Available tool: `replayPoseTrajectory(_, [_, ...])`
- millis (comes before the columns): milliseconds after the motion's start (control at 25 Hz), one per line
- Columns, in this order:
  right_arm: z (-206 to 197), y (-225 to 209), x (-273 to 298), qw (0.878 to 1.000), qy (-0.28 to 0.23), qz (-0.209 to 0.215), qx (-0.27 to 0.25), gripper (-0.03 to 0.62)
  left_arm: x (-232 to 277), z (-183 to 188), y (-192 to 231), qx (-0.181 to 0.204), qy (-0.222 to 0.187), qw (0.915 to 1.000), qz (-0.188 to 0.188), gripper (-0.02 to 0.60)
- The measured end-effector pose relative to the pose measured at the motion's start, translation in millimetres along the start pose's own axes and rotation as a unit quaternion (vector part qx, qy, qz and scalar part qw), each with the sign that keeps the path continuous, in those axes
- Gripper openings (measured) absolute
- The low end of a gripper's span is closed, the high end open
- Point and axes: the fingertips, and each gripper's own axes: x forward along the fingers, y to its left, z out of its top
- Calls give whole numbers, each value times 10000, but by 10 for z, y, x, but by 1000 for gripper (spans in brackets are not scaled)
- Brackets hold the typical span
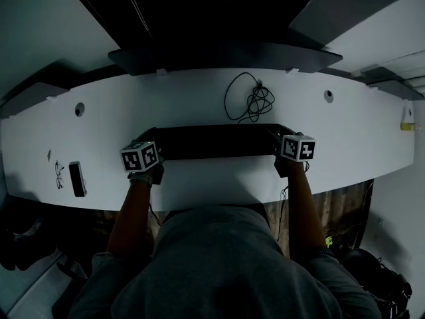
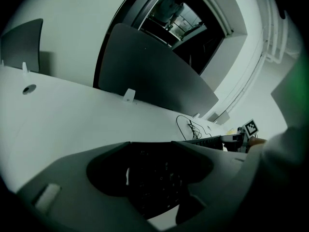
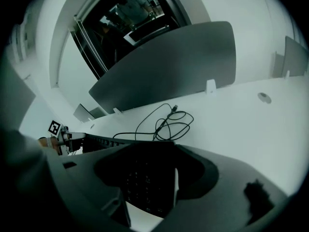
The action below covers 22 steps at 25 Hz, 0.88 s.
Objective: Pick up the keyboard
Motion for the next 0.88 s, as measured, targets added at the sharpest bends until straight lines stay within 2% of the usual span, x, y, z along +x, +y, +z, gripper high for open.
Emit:
replayPoseTrajectory(400, [294, 448, -528, 9964, -793, -37, -303, 255, -553, 381, -182, 445, -667, 9966, -188, 249])
replayPoseTrajectory(640, [583, 688, -962, 9885, -1412, -86, -535, 256, -919, 755, -433, 807, -1232, 9885, -343, 249])
replayPoseTrajectory(880, [960, 895, -1357, 9765, -1941, -24, -934, 256, -1264, 1069, -698, 1009, -1726, 9790, -396, 249])
